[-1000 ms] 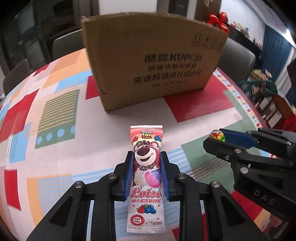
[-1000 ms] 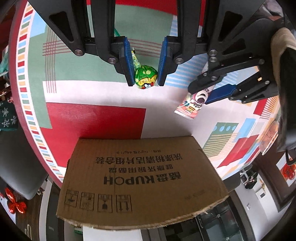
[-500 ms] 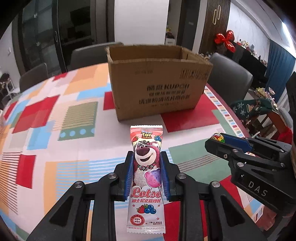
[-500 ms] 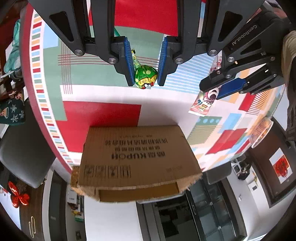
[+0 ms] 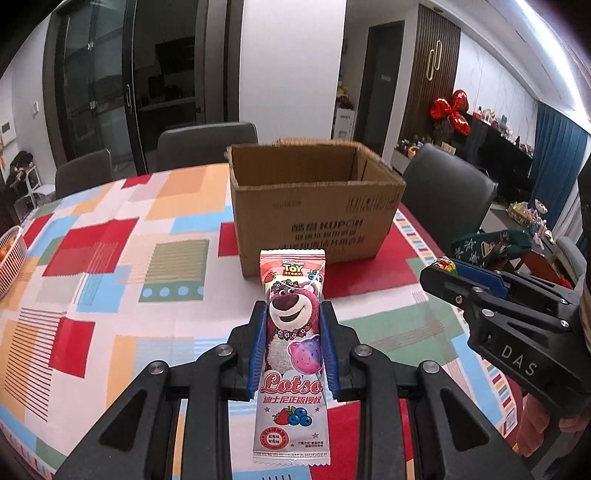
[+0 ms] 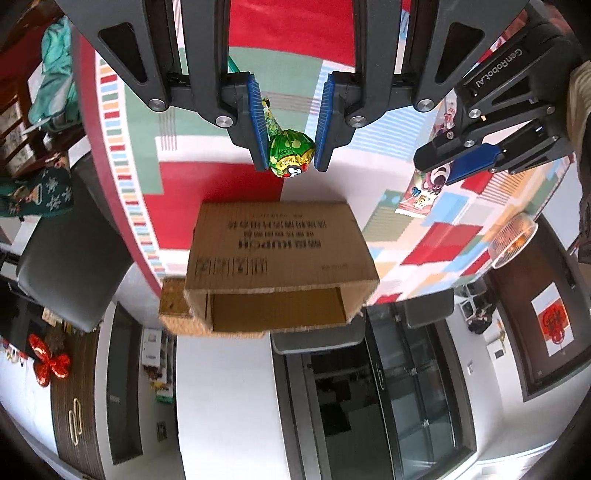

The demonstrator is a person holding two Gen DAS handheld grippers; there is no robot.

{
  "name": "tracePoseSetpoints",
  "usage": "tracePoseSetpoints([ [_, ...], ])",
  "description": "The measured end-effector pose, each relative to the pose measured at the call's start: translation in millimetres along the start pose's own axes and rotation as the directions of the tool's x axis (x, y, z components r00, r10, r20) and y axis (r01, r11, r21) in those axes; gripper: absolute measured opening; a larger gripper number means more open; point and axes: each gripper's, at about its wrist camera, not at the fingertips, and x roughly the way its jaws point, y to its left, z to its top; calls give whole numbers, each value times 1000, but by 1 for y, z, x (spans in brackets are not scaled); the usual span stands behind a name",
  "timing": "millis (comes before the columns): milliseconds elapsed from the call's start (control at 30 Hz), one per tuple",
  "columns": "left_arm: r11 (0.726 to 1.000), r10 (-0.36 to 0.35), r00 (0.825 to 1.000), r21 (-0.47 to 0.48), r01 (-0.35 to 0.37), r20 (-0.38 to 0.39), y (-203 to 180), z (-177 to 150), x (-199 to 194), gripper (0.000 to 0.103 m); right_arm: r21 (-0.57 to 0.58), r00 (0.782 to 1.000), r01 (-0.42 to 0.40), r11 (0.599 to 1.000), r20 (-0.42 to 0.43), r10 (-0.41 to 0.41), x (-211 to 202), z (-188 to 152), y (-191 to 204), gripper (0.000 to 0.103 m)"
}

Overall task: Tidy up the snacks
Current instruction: 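Carry both snacks over the cardboard box and release them inside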

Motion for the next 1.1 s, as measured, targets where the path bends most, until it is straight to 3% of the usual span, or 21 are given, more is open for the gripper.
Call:
tracePoseSetpoints([
  [333, 1000, 12, 996, 1, -12, 87, -1, 36, -18, 28, -29, 995, 24, 999, 100, -21, -26, 33, 2, 26],
  [600, 999, -37, 993, -11, 39, 114, 3, 74, -13, 28, -31, 991, 24, 999, 135, -19, -30, 70, 0, 26],
  [800, 999, -32, 992, 2, 32, 123, 5, 106, -1, 28, -43, 993, 22, 999, 114, -17, -16, 102, -6, 26],
  [1100, 999, -51, 997, -13, 52, 60, 12, 150, 42, 28, -37, 997, 35, 999, 66, -33, 21, 143, -18, 26],
])
